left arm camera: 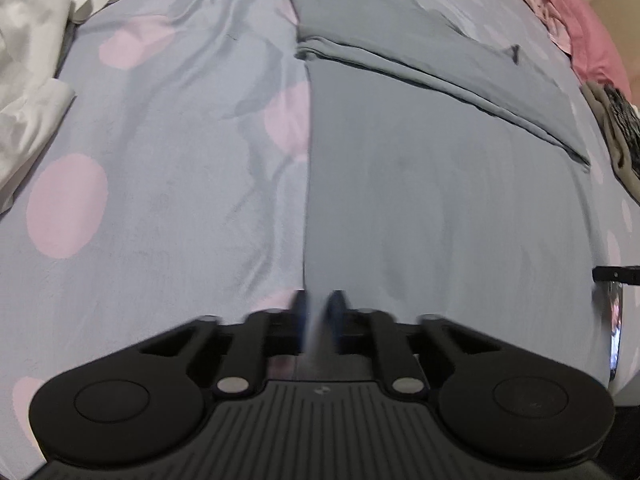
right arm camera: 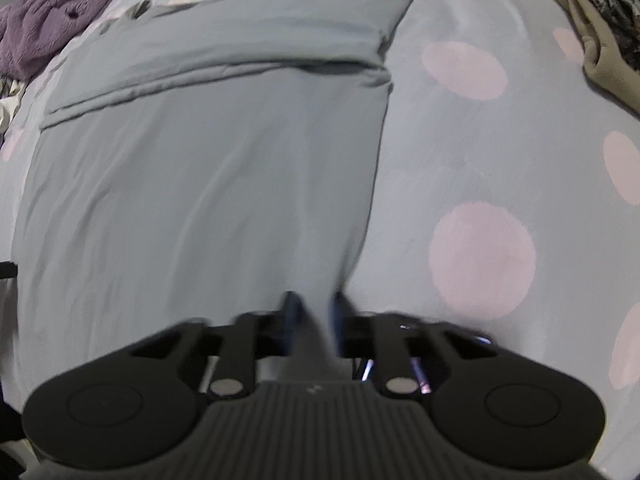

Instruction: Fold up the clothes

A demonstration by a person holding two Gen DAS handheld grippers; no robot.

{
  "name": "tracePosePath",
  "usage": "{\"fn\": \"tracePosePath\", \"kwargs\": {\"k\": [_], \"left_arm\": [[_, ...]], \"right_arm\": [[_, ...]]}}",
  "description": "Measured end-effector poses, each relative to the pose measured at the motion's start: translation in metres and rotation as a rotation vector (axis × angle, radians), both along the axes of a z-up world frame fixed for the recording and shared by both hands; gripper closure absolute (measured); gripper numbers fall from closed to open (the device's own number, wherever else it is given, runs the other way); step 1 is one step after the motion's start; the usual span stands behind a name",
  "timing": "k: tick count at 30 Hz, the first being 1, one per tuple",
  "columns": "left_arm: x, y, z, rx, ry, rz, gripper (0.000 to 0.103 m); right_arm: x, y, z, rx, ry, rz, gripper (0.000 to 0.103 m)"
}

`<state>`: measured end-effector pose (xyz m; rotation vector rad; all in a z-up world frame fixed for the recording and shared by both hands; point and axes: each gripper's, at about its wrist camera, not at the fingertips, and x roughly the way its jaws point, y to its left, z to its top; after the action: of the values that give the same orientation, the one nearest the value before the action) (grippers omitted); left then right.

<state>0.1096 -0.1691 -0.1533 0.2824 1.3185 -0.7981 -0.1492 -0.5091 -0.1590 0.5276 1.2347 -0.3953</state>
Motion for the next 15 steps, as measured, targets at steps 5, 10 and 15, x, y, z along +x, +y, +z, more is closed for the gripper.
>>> {"fn": "tracePosePath", "kwargs": {"k": [5,10,15], "left_arm": [[0.003,0.005,0.025,-0.087,-0.054,0.018,0.103],[0.024,0.012,0.054,-0.202,-0.115,0.101,0.103],[0.046,0.012,0.072,-0.345,-0.173,0.180,0.103]], "right_arm": [[-0.002,-0.003,0.026,-0.003,-0.066,0.002,0.098],[0.000,-0.016,0.062,-0.065,-0.175,-0.032,0.098],[0.012,-0.038,0.084,-0.108,-0.275,-0.120,0.098]]}}
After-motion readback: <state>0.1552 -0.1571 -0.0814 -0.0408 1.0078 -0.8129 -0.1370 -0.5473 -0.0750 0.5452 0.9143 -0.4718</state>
